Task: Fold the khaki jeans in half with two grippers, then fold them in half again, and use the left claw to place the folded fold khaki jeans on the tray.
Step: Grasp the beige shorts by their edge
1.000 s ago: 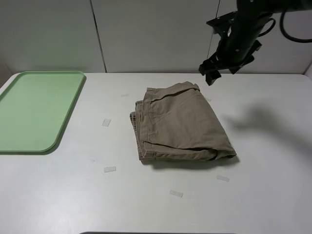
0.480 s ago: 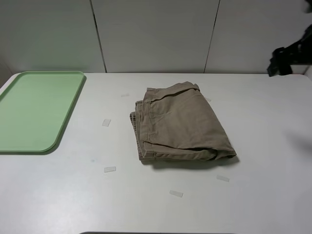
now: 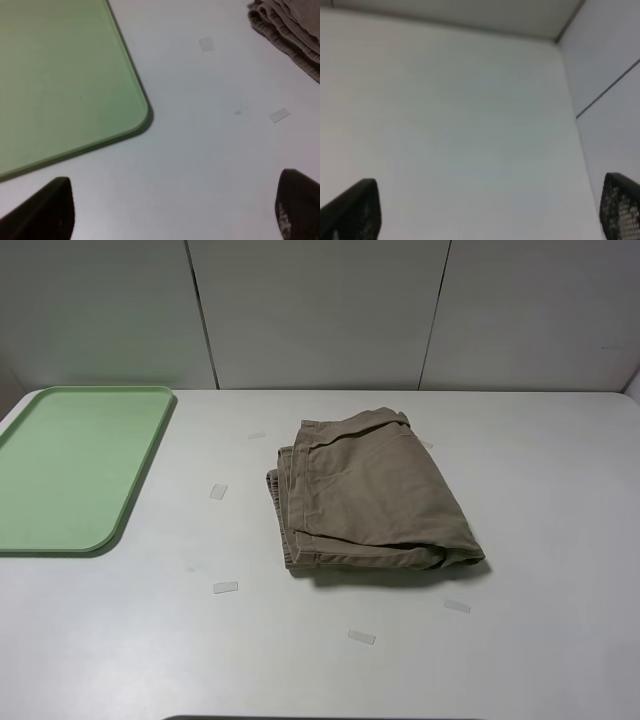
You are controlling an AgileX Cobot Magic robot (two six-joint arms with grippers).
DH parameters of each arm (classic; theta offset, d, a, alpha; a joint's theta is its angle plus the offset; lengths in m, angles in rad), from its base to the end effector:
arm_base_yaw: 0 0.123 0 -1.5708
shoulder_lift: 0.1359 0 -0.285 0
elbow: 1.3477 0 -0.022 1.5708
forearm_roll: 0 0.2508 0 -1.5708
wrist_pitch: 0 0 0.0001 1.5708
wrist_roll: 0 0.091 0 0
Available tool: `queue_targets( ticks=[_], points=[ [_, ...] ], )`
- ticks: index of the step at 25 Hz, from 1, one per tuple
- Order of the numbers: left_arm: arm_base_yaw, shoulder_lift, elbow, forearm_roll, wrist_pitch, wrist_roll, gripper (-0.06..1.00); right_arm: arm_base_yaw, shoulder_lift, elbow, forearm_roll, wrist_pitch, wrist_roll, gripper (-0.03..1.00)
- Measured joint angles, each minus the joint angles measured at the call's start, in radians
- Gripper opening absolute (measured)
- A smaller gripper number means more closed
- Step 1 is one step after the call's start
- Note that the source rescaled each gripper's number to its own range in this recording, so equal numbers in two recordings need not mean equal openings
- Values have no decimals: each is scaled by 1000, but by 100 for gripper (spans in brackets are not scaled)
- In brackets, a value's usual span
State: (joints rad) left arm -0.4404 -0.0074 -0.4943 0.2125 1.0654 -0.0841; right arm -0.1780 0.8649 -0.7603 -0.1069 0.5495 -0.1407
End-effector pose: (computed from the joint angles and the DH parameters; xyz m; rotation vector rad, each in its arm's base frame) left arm 0.0013 0.0180 0.2768 0.3493 1.9995 -0.0760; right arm 0.1704 -0.0358 0.3319 -0.0250 2.1489 -0.2994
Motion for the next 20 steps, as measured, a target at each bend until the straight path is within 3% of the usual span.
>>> queue_targets(
  ticks=[6, 12, 20],
  points=[
    [0, 0, 0, 0, 0, 0, 78, 70, -242, 32, 42, 128, 9, 96],
    [0, 0, 0, 0, 0, 1, 78, 78, -449, 62, 54, 237, 50, 96],
    [0, 0, 0, 0, 0, 1, 78, 78, -728, 155, 139, 275, 53, 100]
  ],
)
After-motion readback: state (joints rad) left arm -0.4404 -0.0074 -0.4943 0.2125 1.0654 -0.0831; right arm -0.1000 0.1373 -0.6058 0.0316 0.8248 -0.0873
